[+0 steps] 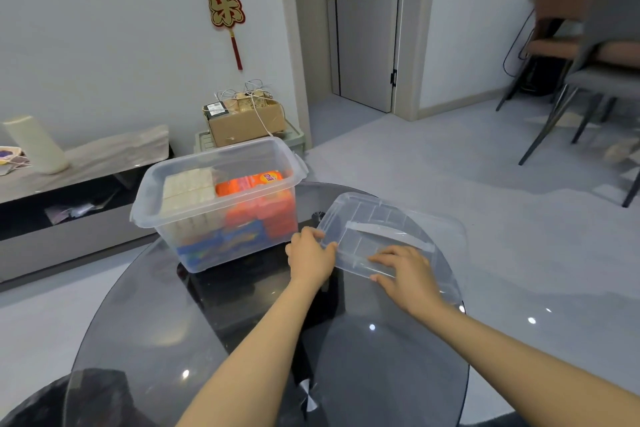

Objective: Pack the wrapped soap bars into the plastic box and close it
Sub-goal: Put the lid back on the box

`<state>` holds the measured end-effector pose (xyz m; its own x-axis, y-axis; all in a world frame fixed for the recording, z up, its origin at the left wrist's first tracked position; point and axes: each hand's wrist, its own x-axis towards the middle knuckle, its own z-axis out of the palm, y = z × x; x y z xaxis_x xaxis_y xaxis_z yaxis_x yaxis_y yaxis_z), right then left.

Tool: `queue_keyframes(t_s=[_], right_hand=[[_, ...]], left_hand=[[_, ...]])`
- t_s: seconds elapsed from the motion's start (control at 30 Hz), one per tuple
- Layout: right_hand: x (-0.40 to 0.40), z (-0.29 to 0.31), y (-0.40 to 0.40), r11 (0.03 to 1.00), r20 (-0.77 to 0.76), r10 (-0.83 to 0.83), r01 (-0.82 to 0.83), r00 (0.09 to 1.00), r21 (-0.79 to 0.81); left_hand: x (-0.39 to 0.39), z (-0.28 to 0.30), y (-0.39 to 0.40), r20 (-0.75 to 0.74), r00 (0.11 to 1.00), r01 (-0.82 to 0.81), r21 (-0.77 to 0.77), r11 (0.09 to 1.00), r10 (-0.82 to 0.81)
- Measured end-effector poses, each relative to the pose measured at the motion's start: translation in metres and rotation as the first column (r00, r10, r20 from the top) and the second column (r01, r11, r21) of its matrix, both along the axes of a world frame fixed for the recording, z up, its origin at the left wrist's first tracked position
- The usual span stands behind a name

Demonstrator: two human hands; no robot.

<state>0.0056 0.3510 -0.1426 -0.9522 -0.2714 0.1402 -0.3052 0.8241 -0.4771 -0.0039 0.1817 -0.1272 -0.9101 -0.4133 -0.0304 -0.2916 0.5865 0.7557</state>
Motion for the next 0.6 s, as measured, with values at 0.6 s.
queue_keyframes(t_s=[0.6], right_hand=[[0.014,0.122,-0.063,0.952,-0.309,0.037,-0.128,0.950,-0.279]], left_hand=[[0.039,0.145,-0.056,-0.485,0.861,-0.130,0.084,0.988,0.155]])
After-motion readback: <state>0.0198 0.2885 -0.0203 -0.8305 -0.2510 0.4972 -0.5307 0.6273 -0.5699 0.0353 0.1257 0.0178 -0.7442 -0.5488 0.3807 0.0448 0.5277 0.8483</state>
